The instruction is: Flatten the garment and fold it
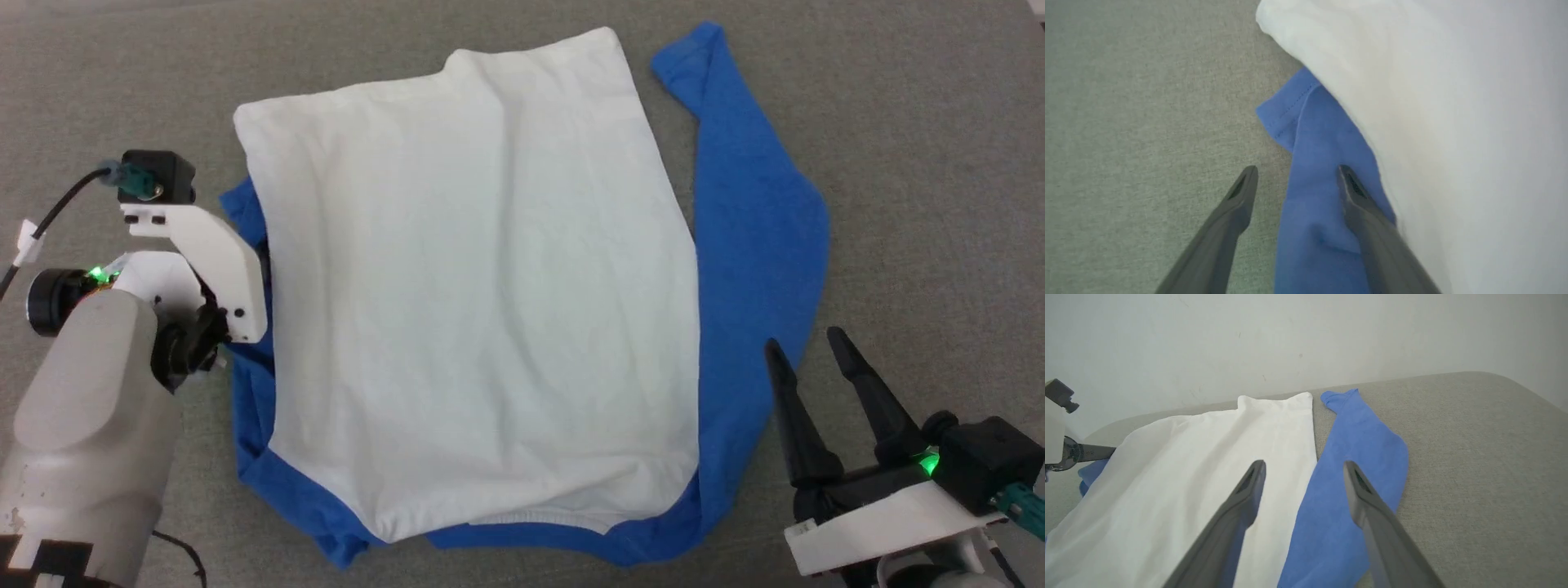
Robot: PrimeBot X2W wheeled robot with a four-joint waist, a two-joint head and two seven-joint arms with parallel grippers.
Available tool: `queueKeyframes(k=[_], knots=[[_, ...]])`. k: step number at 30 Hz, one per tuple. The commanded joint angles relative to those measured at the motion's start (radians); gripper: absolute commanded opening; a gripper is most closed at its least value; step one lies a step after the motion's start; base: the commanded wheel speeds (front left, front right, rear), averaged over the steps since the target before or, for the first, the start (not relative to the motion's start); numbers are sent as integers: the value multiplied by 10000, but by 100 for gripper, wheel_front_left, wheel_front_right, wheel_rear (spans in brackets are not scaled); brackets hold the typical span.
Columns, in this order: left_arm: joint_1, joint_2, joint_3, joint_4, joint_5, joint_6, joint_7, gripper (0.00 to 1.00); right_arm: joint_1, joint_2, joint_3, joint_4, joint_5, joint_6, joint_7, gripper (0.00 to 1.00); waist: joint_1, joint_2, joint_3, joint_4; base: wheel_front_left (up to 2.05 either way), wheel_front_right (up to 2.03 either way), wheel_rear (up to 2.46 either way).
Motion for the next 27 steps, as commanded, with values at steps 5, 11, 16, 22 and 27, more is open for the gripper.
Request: queueKeyframes(k=[5,11,16,22,27], knots=[[-567,390,-647,1028,321,-217,1869,75,-254,32,19,208,205,-9,-110,100,-2,0,426,-364,0,0,0],[-700,301,-1165,1469,248,-467,3595,0,-344,38,26,324,291,-9,-154,100,-2,0,478,-370,0,0,0],[-687,317,-761,1122,374,393,2285,0,-314,51,-50,506,332,-9,-122,100,-2,0,124,-307,0,0,0],[-363,353,113,578,363,1554,-133,0,-23,81,-296,634,317,-9,-16,100,-2,0,-767,-100,0,0,0],[-19,236,132,-343,544,1769,-1402,0,323,104,-465,580,272,-9,173,100,-2,0,-1492,85,0,0,0]])
